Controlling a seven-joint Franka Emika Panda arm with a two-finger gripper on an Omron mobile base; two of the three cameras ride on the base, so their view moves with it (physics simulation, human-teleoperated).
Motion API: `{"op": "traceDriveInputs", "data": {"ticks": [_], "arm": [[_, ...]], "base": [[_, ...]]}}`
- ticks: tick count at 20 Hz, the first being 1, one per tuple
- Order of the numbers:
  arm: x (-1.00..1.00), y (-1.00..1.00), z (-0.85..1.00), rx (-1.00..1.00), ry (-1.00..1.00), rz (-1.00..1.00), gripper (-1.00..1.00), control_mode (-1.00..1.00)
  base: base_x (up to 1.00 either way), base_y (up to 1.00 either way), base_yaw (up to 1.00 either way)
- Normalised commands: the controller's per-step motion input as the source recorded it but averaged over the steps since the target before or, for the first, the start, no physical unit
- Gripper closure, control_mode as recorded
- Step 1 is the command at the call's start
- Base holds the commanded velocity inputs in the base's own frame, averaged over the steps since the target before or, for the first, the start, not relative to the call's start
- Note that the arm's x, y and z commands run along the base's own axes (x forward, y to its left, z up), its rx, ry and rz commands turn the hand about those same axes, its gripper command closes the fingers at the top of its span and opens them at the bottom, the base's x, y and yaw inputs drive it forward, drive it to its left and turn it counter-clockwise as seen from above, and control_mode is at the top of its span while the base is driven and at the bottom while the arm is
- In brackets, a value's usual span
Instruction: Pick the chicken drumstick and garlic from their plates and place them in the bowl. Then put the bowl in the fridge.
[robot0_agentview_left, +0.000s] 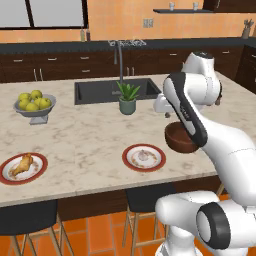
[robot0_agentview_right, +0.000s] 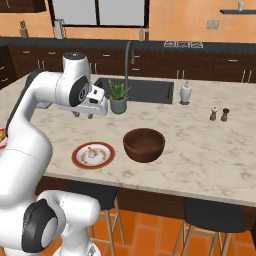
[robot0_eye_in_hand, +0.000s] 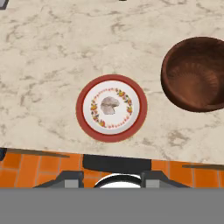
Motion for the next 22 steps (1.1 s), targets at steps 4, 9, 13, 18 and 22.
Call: {"op": "traceDriveInputs", "data": {"ticks": [4,9,13,18,22], "arm": [[-0.29,0.01,-0.21,-0.01,-0.02,0.00,-1.00,-1.00],[-0.14,0.39,-0.88,-0.14,-0.13,-0.05,-1.00,-1.00],[0.33,0.24,-0.72,-0.01,-0.01,0.00,-1.00,-1.00],[0.75,0.07,-0.84,0.00,0.00,0.00,-1.00,-1.00],[0.96,0.09,-0.78,-0.06,-0.02,0.00,-1.00,-1.00]], "base": [[0.00,0.00,0.00],[0.00,0.00,0.00],[0.00,0.00,0.00],[0.00,0.00,0.00],[0.00,0.00,0.00]]}}
